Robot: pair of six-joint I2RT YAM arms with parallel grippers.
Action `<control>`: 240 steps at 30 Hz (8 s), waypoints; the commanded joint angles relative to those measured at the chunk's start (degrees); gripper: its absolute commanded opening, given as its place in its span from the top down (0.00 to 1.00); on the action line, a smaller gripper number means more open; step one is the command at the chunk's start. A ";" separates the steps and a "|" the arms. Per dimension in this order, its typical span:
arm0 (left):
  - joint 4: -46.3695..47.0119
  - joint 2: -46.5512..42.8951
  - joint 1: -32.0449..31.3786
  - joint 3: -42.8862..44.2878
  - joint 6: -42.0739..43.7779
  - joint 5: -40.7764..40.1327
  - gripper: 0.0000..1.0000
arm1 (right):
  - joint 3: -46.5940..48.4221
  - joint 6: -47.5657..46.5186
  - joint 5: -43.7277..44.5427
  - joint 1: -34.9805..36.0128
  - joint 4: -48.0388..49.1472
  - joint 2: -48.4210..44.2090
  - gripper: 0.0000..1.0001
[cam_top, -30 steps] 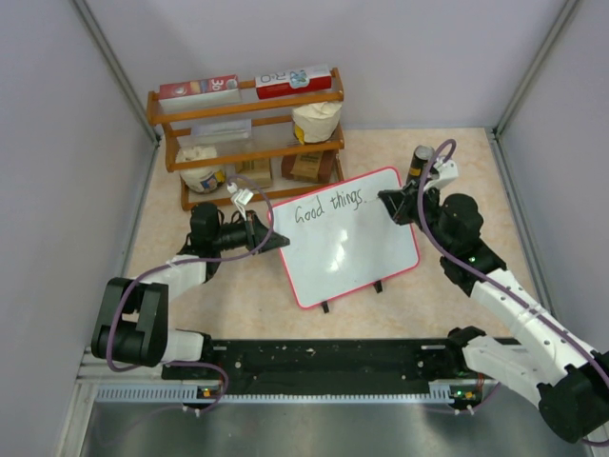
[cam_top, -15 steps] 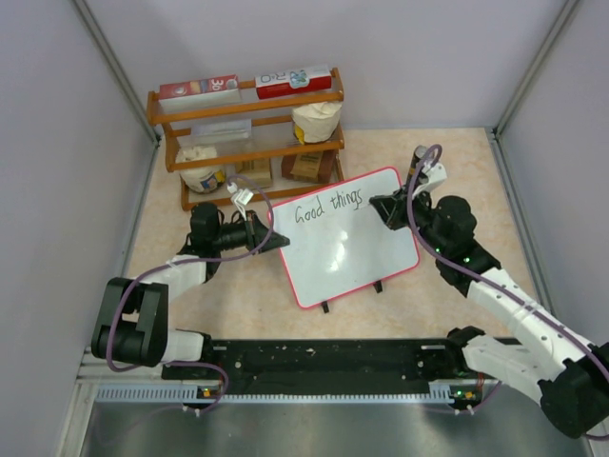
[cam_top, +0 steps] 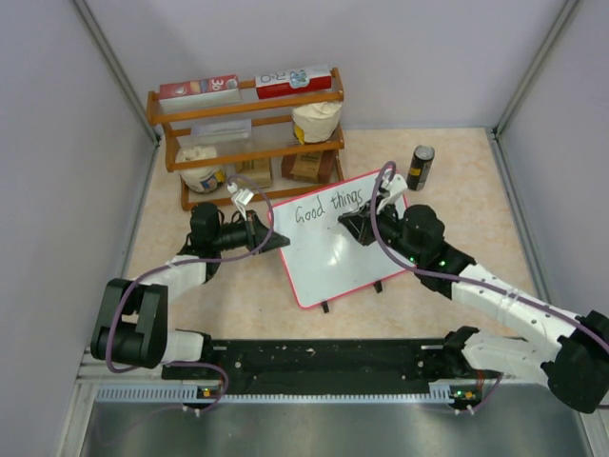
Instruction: Write a sentence on the whiteboard
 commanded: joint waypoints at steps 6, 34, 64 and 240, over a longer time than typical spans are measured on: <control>-5.84 1.12 -2.32 -3.00 13.77 -1.77 1.00 | 2.26 -1.08 2.93 6.92 9.56 4.64 1.00; -5.84 1.03 -2.32 -3.00 13.86 -1.77 1.00 | 6.92 -2.49 9.61 10.53 10.36 13.70 1.00; -5.84 1.04 -2.32 -3.00 13.86 -1.68 1.00 | 3.06 -3.89 8.21 10.53 8.95 13.62 1.00; -5.84 0.77 -2.32 -3.17 13.86 -1.85 1.00 | 3.32 1.56 8.21 6.05 4.91 11.77 1.00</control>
